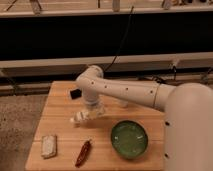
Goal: Place the bottle in the ceramic bowl
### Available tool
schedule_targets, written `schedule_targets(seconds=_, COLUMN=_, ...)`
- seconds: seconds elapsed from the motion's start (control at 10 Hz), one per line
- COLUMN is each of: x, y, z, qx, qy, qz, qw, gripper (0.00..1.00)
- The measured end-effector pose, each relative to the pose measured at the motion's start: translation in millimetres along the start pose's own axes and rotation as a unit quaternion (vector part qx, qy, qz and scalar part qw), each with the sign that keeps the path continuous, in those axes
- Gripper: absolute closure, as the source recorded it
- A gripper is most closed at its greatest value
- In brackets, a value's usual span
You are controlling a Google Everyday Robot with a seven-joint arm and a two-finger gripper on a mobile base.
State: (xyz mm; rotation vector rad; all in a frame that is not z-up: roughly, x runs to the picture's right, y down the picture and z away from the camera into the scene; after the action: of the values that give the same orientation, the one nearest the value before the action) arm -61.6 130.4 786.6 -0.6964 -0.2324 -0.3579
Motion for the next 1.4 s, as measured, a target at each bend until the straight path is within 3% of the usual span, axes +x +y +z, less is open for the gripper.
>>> schedule_targets(seconds=0.4, x=55, y=37, z=-30, qx=0.002, qy=-0.004, qz=0.040, qw=0.9992, gripper=1.00)
schedule_targets(seconds=1.0, x=114, y=107, z=-33, qx=-0.009, qy=-0.024, qz=0.098, qw=0.9949, gripper=0.99)
schedule_targets(seconds=1.3, x=120, y=133, z=-34, qx=-0.012, qy=-0.035, qz=0.110, qw=0.9932, gripper=0.78)
schedule_targets(seconds=1.4, x=118, y=144, z=-33, qx=-0.014, qy=-0.039, qz=0.112, qw=0.9929, gripper=0.65)
